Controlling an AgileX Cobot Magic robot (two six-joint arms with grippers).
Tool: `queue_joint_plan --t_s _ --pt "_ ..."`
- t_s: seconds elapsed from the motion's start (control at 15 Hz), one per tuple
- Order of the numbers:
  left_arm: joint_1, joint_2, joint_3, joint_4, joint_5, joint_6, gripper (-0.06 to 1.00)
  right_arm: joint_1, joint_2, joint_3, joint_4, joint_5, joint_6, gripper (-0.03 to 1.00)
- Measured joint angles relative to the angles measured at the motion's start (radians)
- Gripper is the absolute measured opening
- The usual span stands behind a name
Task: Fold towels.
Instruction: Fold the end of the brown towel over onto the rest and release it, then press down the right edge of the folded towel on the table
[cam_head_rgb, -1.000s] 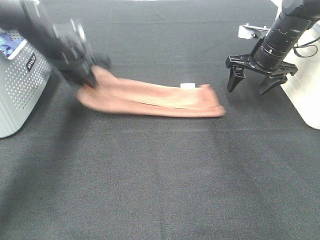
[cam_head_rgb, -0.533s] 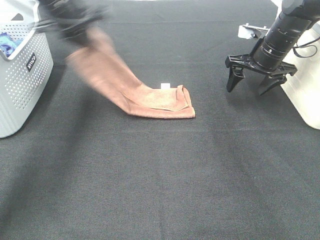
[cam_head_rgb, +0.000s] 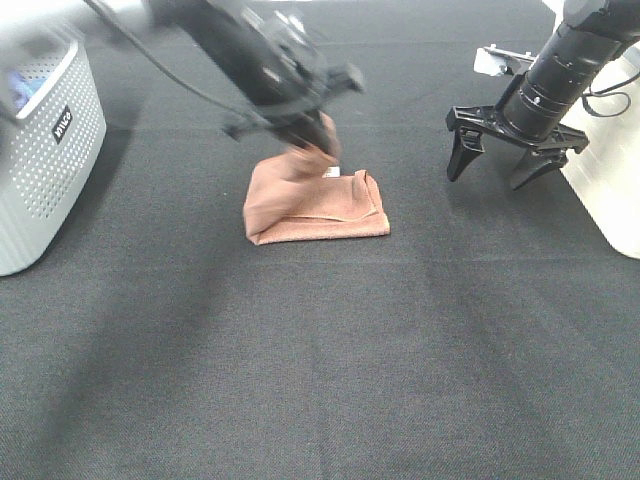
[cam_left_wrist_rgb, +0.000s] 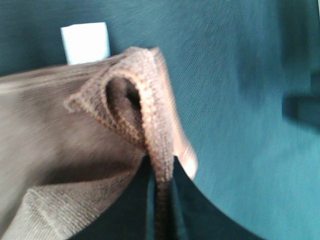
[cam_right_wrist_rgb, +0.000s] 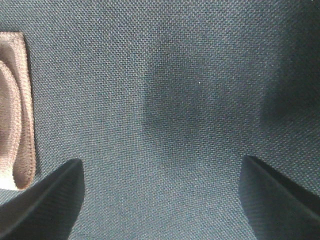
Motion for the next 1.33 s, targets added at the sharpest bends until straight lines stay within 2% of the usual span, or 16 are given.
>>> queue_joint_plan --t_s 0.07,0.13,0.27,0.33,0.4,0.6,0.67,0.8,0.87,1.13,1.27,1.33 --pt "-0.007 0.022 -0.010 -0.011 -0.015 -0.014 0.05 0.000 0.000 0.000 0.000 0.000 0.000 0.79" --pt "-0.016 0.035 -0.015 -0.032 -0.034 -0.022 0.13 0.000 0.000 0.000 0.001 0.000 0.000 0.79" --pt "-0.026 0.043 -0.017 -0.098 -0.072 -0.026 0.39 0.000 0.000 0.000 0.004 -0.004 0.000 0.79" --pt "-0.031 0.043 -0.017 -0.171 -0.090 -0.018 0.55 0.000 0.000 0.000 0.013 -0.004 0.000 0.79" --pt "-0.032 0.043 -0.018 -0.218 -0.095 0.013 0.61 0.000 0.000 0.000 0.028 -0.002 -0.001 0.79" --pt "-0.011 0.040 -0.020 -0.246 -0.090 0.131 0.65 0.000 -0.003 0.000 0.123 0.034 -0.052 0.79" --pt "0.020 0.025 -0.020 -0.207 -0.088 0.168 0.65 0.000 -0.003 0.000 0.245 0.061 -0.130 0.79" --pt "0.074 -0.021 -0.020 -0.096 -0.083 0.189 0.65 0.007 -0.003 0.000 0.424 0.097 -0.244 0.79" --pt "0.074 -0.021 -0.020 -0.096 -0.083 0.189 0.65 0.007 -0.003 0.000 0.424 0.097 -0.244 0.79" --pt "0.152 -0.066 -0.022 0.061 -0.040 0.192 0.65 0.103 -0.003 0.000 0.715 0.100 -0.407 0.79" --pt "0.172 -0.067 -0.022 0.080 0.004 0.192 0.65 0.154 0.048 -0.007 0.844 0.084 -0.479 0.79" --pt "0.174 -0.066 -0.022 0.082 0.019 0.192 0.65 0.160 0.090 -0.025 0.861 0.080 -0.492 0.79"
